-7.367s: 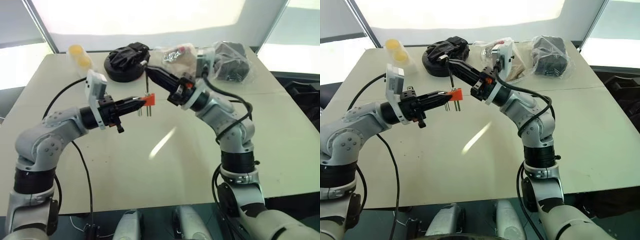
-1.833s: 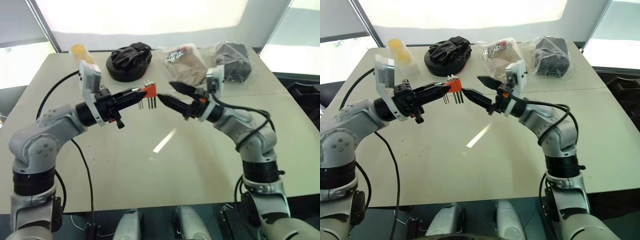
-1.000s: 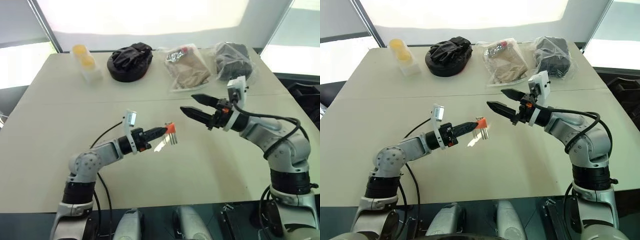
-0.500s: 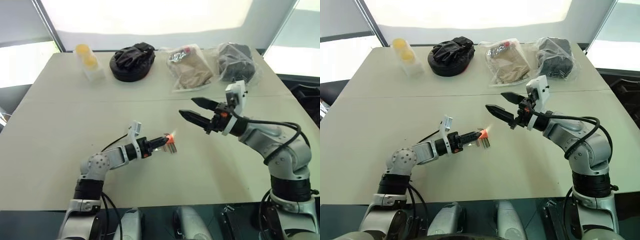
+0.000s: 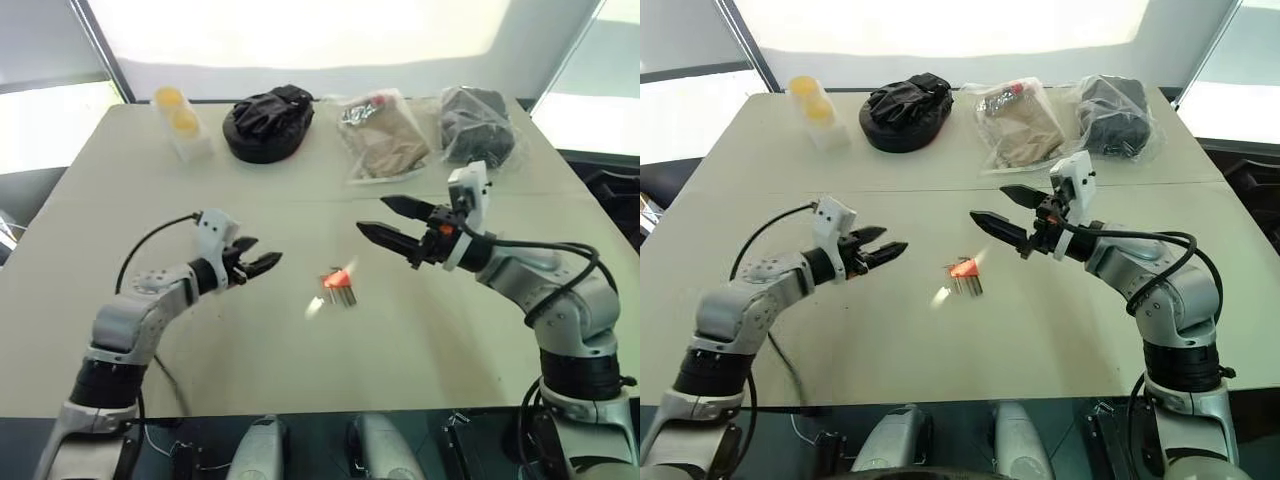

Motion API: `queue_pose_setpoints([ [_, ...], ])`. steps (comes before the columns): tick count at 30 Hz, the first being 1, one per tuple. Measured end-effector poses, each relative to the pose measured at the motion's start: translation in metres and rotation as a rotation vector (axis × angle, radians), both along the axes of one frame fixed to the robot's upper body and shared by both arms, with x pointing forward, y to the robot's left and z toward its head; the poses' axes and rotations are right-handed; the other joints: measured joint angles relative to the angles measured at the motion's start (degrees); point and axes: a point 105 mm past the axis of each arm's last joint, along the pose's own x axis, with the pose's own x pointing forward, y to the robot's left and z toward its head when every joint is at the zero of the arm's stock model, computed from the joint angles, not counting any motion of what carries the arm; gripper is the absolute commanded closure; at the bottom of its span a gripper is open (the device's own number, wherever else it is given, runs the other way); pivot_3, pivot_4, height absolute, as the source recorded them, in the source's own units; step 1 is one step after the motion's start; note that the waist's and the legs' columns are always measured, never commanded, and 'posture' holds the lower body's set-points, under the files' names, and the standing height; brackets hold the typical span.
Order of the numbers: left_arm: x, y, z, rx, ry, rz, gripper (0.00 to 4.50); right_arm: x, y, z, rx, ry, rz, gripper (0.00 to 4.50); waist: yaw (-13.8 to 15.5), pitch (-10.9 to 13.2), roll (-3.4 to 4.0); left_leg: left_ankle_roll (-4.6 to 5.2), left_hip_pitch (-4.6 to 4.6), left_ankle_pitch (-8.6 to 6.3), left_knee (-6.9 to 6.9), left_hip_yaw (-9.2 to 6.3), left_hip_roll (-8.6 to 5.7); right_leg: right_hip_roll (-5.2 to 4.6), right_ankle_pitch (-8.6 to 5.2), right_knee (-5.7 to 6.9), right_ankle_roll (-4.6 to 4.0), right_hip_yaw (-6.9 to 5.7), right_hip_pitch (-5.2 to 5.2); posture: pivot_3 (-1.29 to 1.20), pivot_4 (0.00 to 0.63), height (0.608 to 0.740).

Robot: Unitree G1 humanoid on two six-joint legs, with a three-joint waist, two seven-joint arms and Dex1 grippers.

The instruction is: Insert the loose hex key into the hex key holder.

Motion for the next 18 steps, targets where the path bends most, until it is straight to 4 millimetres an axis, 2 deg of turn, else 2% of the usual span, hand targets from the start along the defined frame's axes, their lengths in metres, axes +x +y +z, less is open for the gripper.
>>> queue_pose_setpoints([
  [4,-0.022,-0.007,0.031,0.003,-0.096,-0.138,1.04,0.0,-0.012,-0.01,-0.154,-0.006,0.032,0.0,-0.1,0.0,0.0,0.02,0.0,-0.01,-0.01,0.01,0.01,0.0,0.0,-0.02,0.01,0.0,0.0,0.0,0.15,0.74],
  [9,-0.033,-0.002,0.056,-0.066,-0.108,-0.151,1.04,-0.013,-0.024,-0.03,-0.351,0.027,0.168,0.0,-0.2,0.0,-0.02,0.04,0.02,-0.02,0.02,-0.01,0.06,0.09,0.0,0.0,0.01,-0.01,0.01,0.0,0.15,0.74],
  [12,-0.044,0.005,0.064,-0.034,-0.112,-0.159,1.04,-0.018,-0.032,-0.034,-0.448,0.025,0.224,0.0,-0.5,0.0,-0.01,0.06,0.04,-0.03,0.01,0.0,0.09,0.11,0.0,0.0,0.01,-0.01,0.01,0.0,0.15,0.74],
  [18,-0.064,0.02,0.062,0.003,-0.069,-0.146,1.04,-0.019,-0.046,-0.041,-0.661,-0.053,0.286,0.0,-0.2,0.0,-0.01,0.06,0.05,-0.03,0.02,0.01,0.09,0.09,0.0,-0.02,0.01,-0.01,0.02,0.0,0.15,0.74],
])
